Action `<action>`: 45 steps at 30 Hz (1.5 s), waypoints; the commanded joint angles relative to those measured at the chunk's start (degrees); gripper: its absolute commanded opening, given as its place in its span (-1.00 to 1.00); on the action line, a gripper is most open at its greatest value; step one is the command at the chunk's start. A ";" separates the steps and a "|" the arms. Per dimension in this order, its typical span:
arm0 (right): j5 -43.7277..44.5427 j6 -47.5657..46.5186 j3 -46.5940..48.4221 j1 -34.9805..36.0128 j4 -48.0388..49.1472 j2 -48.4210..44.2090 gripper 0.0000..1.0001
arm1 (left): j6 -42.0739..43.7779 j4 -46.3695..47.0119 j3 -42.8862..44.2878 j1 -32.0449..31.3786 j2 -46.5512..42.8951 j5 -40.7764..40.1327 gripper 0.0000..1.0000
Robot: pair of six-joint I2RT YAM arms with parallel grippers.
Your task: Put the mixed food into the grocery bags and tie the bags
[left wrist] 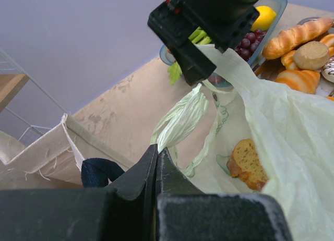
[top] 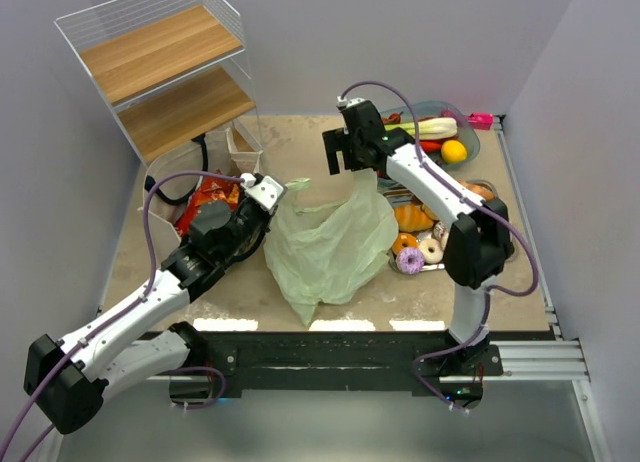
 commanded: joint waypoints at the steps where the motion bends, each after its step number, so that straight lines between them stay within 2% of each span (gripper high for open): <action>1: 8.61 -5.50 8.43 -0.55 1.01 2.97 0.97 | -0.01 2.88 0.79 -0.12 -0.65 0.25 -1.00; 10: 16.87 -9.28 9.23 -0.55 0.65 8.43 0.72 | 0.08 2.88 0.79 -0.21 -0.30 -0.01 -1.00; 13: 18.11 -9.99 8.70 -0.64 0.74 8.35 0.47 | 0.08 2.97 0.88 -0.12 -0.04 -0.27 -1.00; 16: 17.15 -10.08 10.54 -0.55 -0.84 8.17 -0.34 | -0.45 3.24 1.32 -0.21 0.58 -1.32 -1.00; 17: 16.36 -9.73 12.46 -0.64 -1.80 8.08 -0.74 | -0.54 3.50 1.58 -0.12 1.10 -2.46 -1.00; 19: 12.60 -9.20 15.37 -0.55 -3.56 7.73 -0.98 | -0.19 3.59 3.59 -0.04 1.89 -4.22 -1.00; 24: 4.23 -6.39 29.77 -0.64 -8.92 6.50 -1.00 | 3.06 4.46 9.92 0.05 3.74 -10.46 -1.00; 27: 0.19 -4.19 36.64 -0.64 -9.46 4.66 -1.00 | 7.79 7.01 15.10 0.05 4.97 -14.94 -1.00; 30: -4.02 -1.91 28.95 -0.55 -1.31 -3.58 -1.00 | 10.53 11.05 16.35 0.14 4.98 -18.64 -1.00; 31: -5.08 -1.12 19.17 -0.55 6.55 -6.48 -1.00 | 10.71 14.02 15.56 0.14 4.19 -20.56 -1.00; 32: -8.14 -0.07 12.90 -0.46 11.50 -13.64 -1.00 | 10.71 15.96 14.34 0.05 3.31 -20.84 -1.00; 33: -9.39 0.64 6.22 -0.55 17.03 -17.28 -1.00 | 9.93 17.81 10.24 0.14 2.35 -20.58 -1.00; 34: -10.27 1.86 -6.81 -0.46 27.53 -20.71 -1.00 | 8.88 20.26 7.76 0.05 0.42 -18.23 -1.00; 35: -10.89 2.31 -12.68 -0.55 31.90 -26.92 -1.00 | 7.39 20.11 5.65 0.05 -0.38 -16.90 -1.00; 36: -10.98 2.32 -17.62 -0.46 35.07 -29.07 -1.00 | 3.63 18.98 2.58 -0.04 -0.91 -15.49 -0.88; 37: -10.98 1.79 -25.58 -0.46 39.72 -31.10 -1.00 | 1.24 14.53 1.68 0.05 -1.18 -13.83 -0.66; 39: -12.91 1.35 -32.14 -0.46 43.09 -34.36 -1.00 | -5.24 9.50 0.01 0.05 -1.09 -11.45 -0.49; 40: -14.22 1.26 -36.60 -0.55 44.58 -34.98 -1.00 | -6.50 6.43 -0.70 0.05 -1.18 -7.26 -0.19; 42: -16.07 1.35 -39.62 -0.46 45.12 -36.64 -1.00 | -9.49 3.95 -0.79 0.05 -1.35 -2.93 0.12; 43: -17.04 1.44 -42.16 -0.20 46.00 -37.26 -1.00 | -9.85 1.76 -0.36 0.05 -1.44 1.00 0.34; 45: -17.31 1.09 -44.02 0.24 46.36 -39.28 -1.00 | -10.81 -0.01 2.00 0.05 -1.36 2.88 0.49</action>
